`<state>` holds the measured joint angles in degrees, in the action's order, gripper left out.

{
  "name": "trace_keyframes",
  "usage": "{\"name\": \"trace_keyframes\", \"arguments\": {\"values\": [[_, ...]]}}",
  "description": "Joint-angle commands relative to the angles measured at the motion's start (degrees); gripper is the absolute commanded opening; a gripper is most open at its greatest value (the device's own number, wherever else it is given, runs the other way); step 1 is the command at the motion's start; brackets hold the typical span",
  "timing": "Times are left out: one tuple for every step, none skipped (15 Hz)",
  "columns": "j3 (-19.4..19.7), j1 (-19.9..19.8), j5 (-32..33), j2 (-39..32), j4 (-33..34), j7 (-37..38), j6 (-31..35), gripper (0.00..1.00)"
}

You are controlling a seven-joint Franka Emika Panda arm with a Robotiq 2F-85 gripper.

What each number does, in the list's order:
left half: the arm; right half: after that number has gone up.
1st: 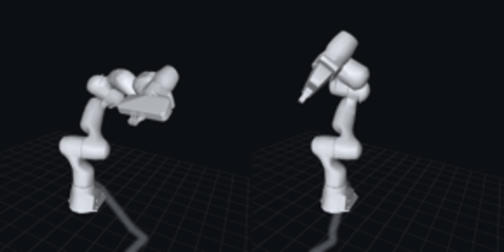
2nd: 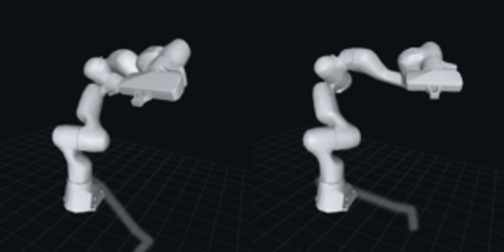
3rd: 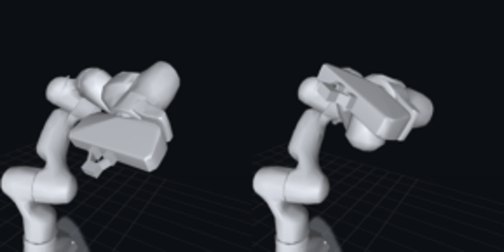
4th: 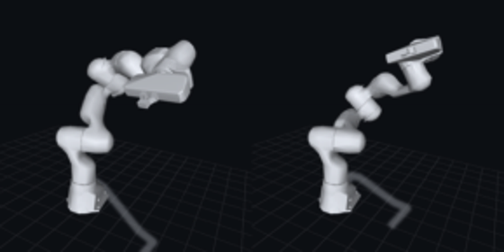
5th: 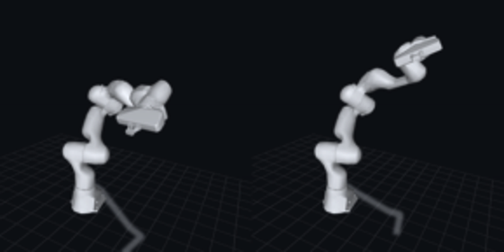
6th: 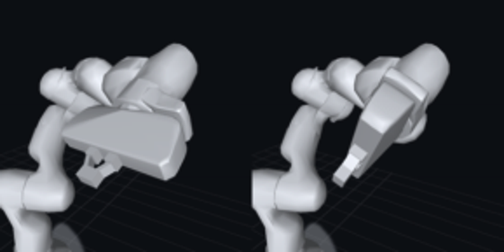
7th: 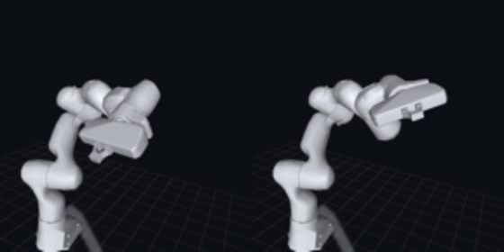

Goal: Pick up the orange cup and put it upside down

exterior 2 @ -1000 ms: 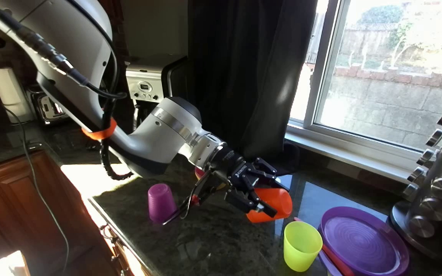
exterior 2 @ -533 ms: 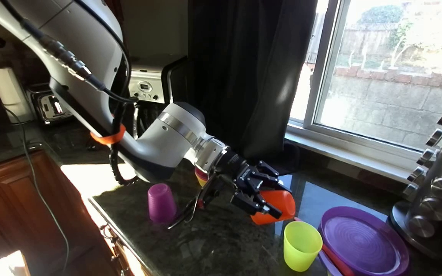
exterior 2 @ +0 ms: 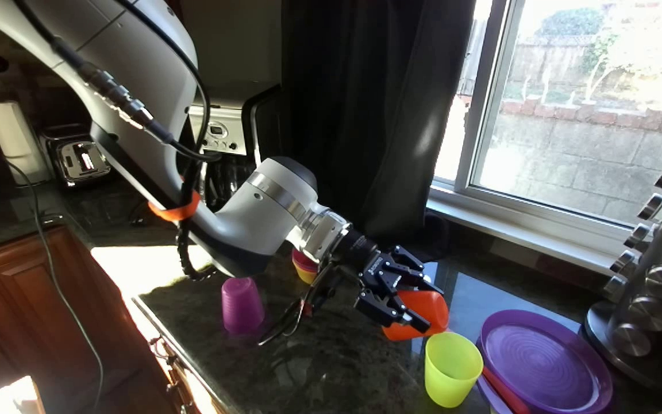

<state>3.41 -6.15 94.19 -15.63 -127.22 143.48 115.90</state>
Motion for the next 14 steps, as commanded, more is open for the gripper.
{"name": "trace_keyframes", "arguments": {"values": [[0.1,-0.8,-1.0,-0.8,1.1,-1.1,1.1,0.43],[0.0,-0.8,-1.6,-0.9,1.2,-1.2,0.8,0.43],[0.0,-0.9,-2.2,-0.8,1.3,-1.4,0.6,0.43],[0.0,-0.9,-2.8,-0.7,1.3,-1.4,0.5,0.43],[0.0,-0.9,-3.3,-0.7,1.4,-1.5,0.4,0.43],[0.0,-0.9,-3.7,-0.7,1.5,-1.6,0.3,0.43],[0.0,-0.8,-4.1,-0.8,1.5,-1.6,0.0,0.43],[0.0,-0.8,-4.4,-0.9,1.6,-1.7,0.0,0.43],[0.0,-0.7,-4.7,-1.0,1.6,-1.7,-0.2,0.69],[0.0,-0.7,-4.8,-1.0,1.6,-1.7,-0.2,0.80],[0.0,-0.7,-4.9,-1.0,1.7,-1.8,-0.3,0.86],[0.1,-0.7,-5.0,-1.0,1.6,-1.8,-0.3,0.97],[0.1,-0.7,-5.1,-0.9,1.6,-1.9,-0.2,1.00],[0.1,-0.7,-5.1,-0.9,1.5,-2.0,-0.1,1.00]]}}
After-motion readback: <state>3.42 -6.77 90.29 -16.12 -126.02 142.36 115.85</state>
